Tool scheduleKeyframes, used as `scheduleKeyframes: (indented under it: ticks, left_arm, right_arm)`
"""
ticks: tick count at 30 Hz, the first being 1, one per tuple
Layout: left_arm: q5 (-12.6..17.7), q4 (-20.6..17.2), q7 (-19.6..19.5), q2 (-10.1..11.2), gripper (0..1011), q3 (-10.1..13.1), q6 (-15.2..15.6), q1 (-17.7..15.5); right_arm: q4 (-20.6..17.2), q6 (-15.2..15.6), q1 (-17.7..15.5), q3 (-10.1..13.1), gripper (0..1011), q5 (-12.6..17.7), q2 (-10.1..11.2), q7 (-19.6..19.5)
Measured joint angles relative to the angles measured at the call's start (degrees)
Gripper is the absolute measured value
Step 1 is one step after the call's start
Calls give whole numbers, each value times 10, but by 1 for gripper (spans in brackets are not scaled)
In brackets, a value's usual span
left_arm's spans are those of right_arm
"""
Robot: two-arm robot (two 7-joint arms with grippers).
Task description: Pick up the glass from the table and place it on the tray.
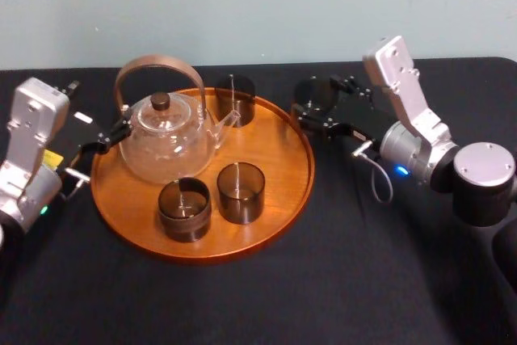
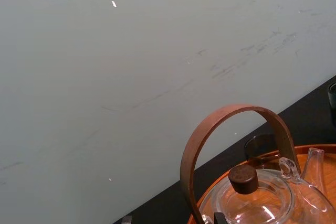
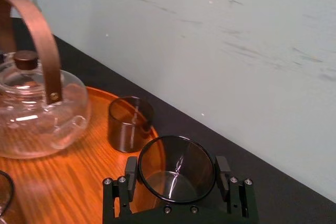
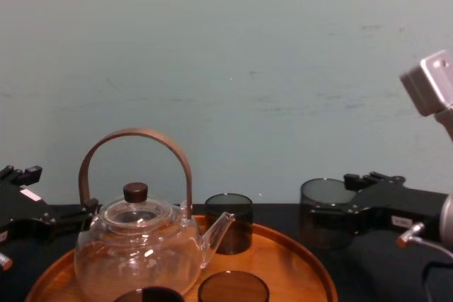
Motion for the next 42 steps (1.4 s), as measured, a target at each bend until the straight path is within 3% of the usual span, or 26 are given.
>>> scheduleKeyframes:
  ticks: [15,42]
  left_arm:
    - [0,0,0,0,1009,0,0,0]
    - [0,0,0,0,1010,0,0,0]
  right_arm:
    - [14,-7,13,-30,914,-2,-13,11]
    - [68,-27,40,-58,913,1,-37,20]
